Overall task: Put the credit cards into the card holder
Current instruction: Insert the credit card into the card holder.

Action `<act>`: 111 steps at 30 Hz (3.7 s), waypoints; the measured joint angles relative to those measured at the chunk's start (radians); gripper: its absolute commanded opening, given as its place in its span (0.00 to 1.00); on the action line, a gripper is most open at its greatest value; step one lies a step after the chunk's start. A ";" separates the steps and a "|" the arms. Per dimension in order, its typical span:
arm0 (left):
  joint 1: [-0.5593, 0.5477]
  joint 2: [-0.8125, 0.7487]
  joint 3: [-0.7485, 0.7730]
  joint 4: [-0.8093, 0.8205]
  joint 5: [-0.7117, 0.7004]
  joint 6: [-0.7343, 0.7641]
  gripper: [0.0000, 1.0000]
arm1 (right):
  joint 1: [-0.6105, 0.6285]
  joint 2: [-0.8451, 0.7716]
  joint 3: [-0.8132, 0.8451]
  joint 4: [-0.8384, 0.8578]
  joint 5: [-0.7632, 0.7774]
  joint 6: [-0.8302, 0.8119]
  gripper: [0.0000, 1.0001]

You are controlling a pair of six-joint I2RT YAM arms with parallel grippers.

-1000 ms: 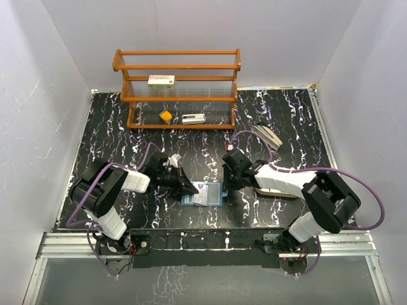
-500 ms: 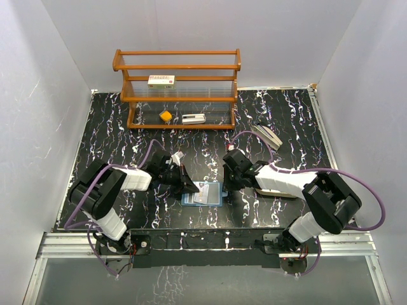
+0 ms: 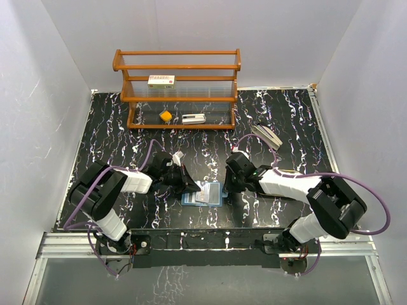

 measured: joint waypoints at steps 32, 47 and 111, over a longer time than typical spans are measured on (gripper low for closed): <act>-0.040 -0.132 0.073 -0.247 -0.196 0.074 0.49 | 0.008 -0.041 -0.045 0.039 -0.005 0.068 0.05; -0.040 -0.153 0.080 -0.289 -0.214 0.089 0.52 | 0.008 -0.041 -0.061 0.069 -0.024 0.071 0.04; -0.164 -0.126 0.200 -0.476 -0.382 0.082 0.53 | 0.008 -0.044 -0.092 0.143 -0.038 0.119 0.00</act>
